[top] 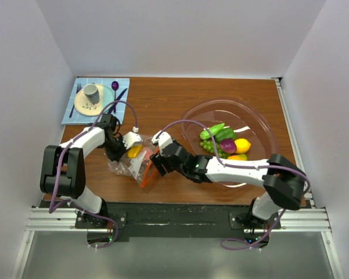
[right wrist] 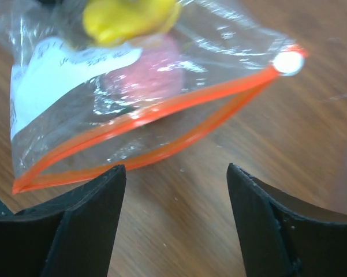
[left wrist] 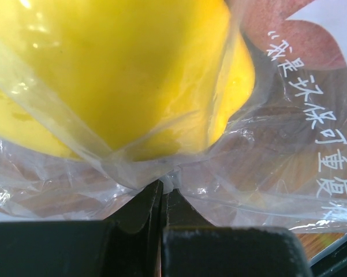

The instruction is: Open the zip-top bag and remove the fake food

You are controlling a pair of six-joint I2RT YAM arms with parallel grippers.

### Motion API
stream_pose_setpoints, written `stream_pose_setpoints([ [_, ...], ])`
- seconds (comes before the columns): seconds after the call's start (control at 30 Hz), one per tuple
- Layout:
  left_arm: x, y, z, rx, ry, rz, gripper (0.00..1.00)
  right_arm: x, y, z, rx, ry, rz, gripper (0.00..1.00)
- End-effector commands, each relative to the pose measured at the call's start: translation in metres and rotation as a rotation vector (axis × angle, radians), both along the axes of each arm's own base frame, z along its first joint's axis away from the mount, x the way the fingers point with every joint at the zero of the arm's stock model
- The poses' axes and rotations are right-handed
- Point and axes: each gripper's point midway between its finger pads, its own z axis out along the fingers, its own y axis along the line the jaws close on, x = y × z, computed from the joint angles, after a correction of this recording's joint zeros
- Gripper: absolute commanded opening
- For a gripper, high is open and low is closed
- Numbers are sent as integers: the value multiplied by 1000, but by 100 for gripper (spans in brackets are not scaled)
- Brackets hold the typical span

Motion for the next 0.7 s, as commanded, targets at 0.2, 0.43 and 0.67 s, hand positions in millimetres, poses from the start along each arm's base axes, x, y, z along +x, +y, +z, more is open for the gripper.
stream_pose_setpoints([
  [0.2, 12, -4, 10, -12, -38, -29, 0, 4, 57, -6, 60, -25, 149, 86],
  [0.43, 11, -5, 8, -15, -29, -31, 0, 19, 72, -12, 66, -99, 137, 99],
  [0.67, 7, -5, 7, -13, -12, -56, 0, 36, 88, -29, -17, -147, 140, 99],
])
